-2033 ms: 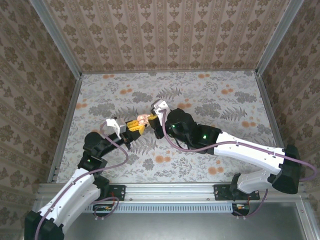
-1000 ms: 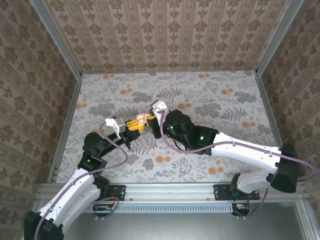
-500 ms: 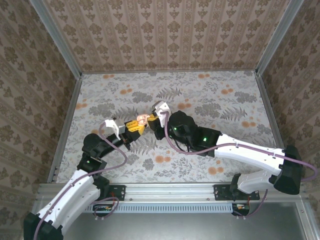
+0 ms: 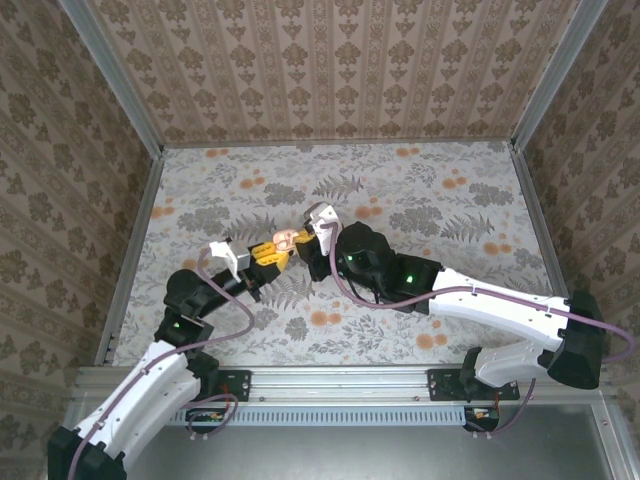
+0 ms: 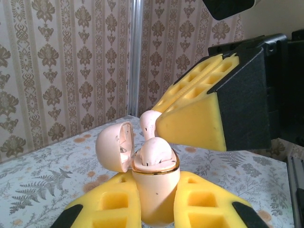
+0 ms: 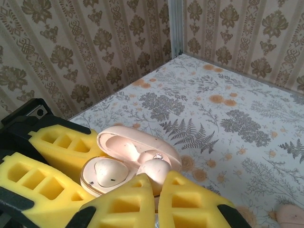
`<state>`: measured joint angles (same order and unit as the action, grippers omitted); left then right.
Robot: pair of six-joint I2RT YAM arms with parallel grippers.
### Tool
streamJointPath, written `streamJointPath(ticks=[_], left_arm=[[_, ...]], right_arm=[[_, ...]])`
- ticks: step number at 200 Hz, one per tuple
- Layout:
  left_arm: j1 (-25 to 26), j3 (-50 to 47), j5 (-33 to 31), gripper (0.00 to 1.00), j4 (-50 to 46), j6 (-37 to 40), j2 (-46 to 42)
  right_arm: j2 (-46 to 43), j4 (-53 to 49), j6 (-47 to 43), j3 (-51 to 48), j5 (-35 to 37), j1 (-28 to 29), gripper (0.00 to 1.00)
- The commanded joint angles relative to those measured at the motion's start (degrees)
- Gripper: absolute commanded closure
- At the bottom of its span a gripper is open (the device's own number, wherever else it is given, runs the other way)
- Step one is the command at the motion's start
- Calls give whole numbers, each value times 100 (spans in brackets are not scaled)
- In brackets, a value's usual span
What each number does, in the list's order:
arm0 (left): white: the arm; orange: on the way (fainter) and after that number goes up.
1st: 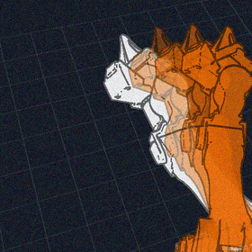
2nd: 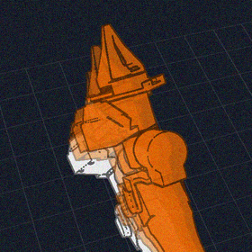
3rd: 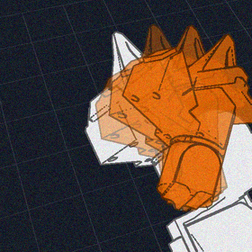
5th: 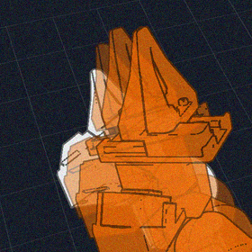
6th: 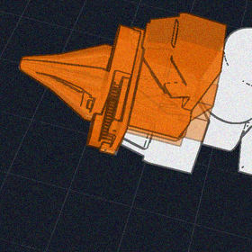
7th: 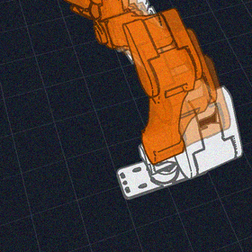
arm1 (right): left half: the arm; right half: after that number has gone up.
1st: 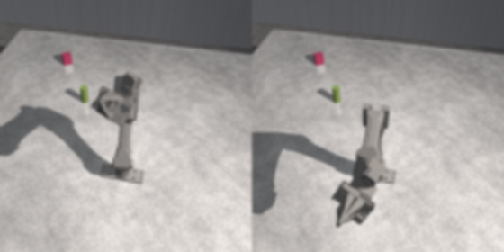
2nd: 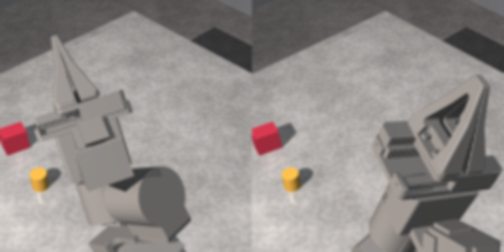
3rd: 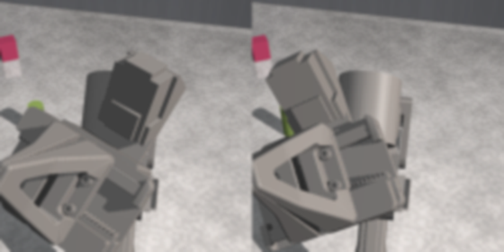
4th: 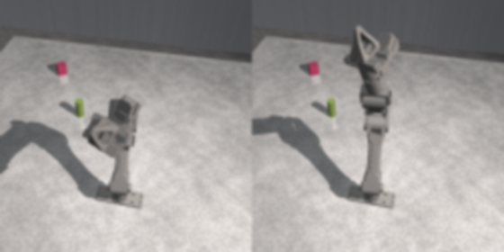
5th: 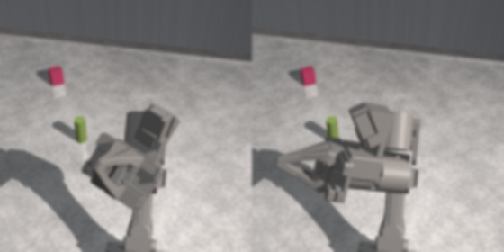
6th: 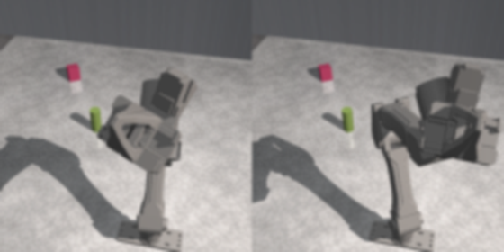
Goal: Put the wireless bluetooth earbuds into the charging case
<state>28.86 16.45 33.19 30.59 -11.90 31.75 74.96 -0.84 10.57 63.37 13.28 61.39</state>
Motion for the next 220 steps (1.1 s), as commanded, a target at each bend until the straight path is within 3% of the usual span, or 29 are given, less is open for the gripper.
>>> streamJointPath(ticks=[1, 36, 116, 220], left_arm=[[-13, -102, -217, 100, 781, 265, -92], [-12, -210, -193, 100, 989, 393, -133], [45, -291, -107, 100, 782, 802, -246], [361, -241, -408, 100, 474, 1439, -345]], right_arm=[[45, -355, 154, -19, -524, 225, 93], [18, -219, 418, -85, -581, 225, 94], [-184, -470, 173, -37, 1021, 353, 95], [200, -412, -28, 237, 1909, 583, 96]])
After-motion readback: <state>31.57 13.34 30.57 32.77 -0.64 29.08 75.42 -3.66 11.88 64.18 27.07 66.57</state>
